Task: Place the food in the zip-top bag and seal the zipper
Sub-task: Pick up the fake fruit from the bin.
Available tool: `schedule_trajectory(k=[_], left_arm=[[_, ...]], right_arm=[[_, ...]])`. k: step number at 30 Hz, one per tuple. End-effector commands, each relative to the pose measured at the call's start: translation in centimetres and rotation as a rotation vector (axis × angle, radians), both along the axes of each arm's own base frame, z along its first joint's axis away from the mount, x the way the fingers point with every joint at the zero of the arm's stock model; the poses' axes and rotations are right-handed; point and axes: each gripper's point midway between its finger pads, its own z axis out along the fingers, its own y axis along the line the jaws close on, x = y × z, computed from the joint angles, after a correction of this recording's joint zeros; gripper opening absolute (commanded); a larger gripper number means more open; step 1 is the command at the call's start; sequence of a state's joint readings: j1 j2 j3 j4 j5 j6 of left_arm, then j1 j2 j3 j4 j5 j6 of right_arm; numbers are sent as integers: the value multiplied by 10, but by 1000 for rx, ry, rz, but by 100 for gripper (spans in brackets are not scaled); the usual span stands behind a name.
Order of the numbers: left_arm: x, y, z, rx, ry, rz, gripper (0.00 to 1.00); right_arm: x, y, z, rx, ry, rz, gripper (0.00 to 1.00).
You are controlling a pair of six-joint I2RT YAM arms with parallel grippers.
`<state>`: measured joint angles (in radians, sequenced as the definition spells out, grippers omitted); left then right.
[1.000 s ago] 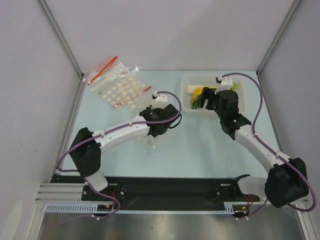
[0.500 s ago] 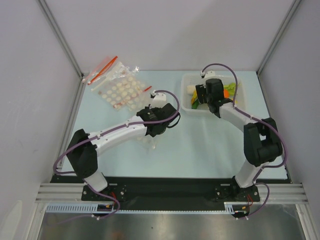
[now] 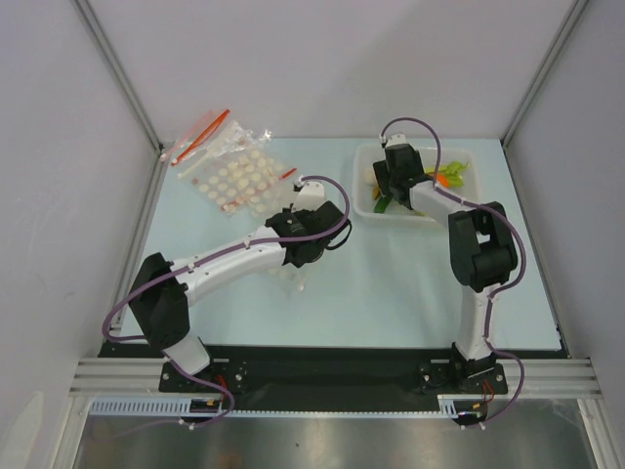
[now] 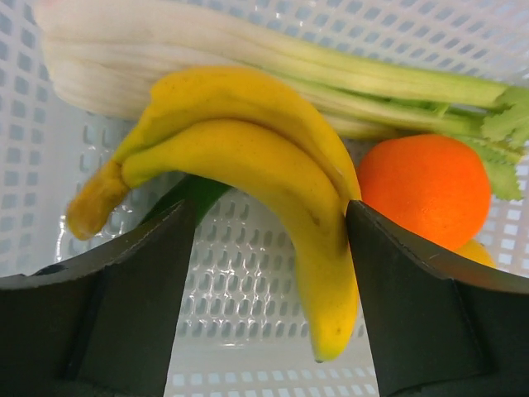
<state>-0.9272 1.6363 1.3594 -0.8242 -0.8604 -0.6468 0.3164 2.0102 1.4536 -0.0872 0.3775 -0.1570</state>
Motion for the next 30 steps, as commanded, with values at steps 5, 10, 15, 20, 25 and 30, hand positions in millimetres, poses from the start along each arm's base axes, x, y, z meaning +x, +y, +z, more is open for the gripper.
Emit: schedule_trajectory(k=[5, 10, 15, 20, 25, 30], left_arm=[[0, 0, 17, -47, -43, 7, 0], [-1, 0, 19, -53, -45, 2, 0], [-1, -1, 17, -46, -38, 0, 0], [-2, -1, 20, -60, -41, -2, 0], [-2, 0, 21, -61, -44, -4, 0], [-2, -1, 19, -62, -37, -10, 0]], right_arm=[[3, -4, -22, -24, 63, -38, 59], [-4, -7, 6, 18, 16, -75, 21], [-21, -7, 58, 139, -107, -131, 9], [-48, -8, 97, 208, -215, -140, 10], [-55, -6, 104, 232, -226, -154, 6], [-70, -7, 123, 310, -297, -165, 0]])
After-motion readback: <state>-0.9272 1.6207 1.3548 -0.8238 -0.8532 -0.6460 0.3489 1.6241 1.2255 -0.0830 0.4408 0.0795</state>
